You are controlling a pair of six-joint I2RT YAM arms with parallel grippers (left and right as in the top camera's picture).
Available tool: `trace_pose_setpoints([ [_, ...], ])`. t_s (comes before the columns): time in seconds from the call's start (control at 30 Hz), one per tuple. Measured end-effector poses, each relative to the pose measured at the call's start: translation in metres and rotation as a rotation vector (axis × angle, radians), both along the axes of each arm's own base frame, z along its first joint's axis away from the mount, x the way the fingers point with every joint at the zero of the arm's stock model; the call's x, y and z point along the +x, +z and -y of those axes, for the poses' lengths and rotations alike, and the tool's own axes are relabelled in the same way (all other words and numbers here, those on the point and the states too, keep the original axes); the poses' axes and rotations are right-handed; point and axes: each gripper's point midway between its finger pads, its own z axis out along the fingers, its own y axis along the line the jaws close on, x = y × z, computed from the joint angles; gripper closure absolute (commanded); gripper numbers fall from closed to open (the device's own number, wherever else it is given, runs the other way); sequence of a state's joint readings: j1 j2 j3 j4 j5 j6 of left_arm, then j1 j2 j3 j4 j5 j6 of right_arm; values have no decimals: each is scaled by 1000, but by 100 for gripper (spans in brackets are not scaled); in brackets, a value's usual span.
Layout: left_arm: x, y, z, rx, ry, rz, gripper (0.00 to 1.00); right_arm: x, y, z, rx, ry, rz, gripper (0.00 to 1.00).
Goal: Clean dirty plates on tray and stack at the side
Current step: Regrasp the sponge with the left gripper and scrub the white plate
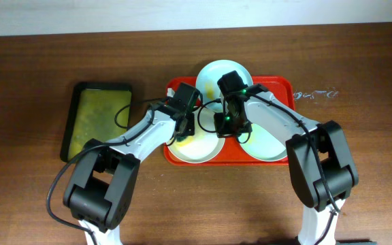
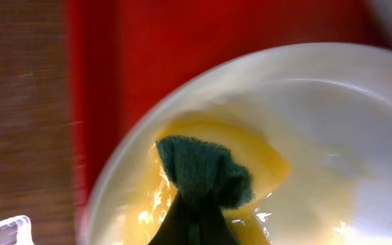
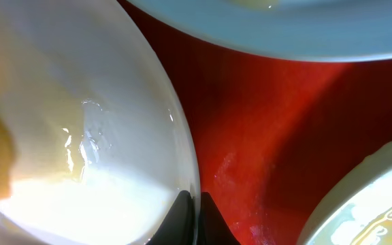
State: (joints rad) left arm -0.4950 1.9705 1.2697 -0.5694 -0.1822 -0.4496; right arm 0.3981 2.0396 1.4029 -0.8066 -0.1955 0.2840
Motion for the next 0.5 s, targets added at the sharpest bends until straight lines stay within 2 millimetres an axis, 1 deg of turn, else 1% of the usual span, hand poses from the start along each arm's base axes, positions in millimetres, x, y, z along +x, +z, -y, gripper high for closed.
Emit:
trace_pose_setpoints([
  [0.07,-2,1,-17,90,22,4,100,1,0,0,1,0,2,96],
  [0.13,-3,3,-24,139,31,15,100,1,0,-2,8,1,6,96],
  [0.2,-4,13,-31,169,39,38,100,1,1,-3,14,4,7,96],
  [0.27,-4,27,-31,140,43,62,100,1,1,-3,14,4,5,96],
  [0.3,-4,35,-28,106,42,73,100,1,1,-3,13,3,5,96],
  [0.33,-1,51,-18,19,33,96,100,1,1,-3,13,4,5,96],
  [0.37,0,56,-12,-27,23,100,100,1,1,-3,10,4,6,96],
  [0.43,-6,55,3,-107,-9,64,100,1,1,-3,10,4,6,96],
  [0.5,-14,44,16,-151,-39,10,100,1,1,-3,10,3,6,96],
])
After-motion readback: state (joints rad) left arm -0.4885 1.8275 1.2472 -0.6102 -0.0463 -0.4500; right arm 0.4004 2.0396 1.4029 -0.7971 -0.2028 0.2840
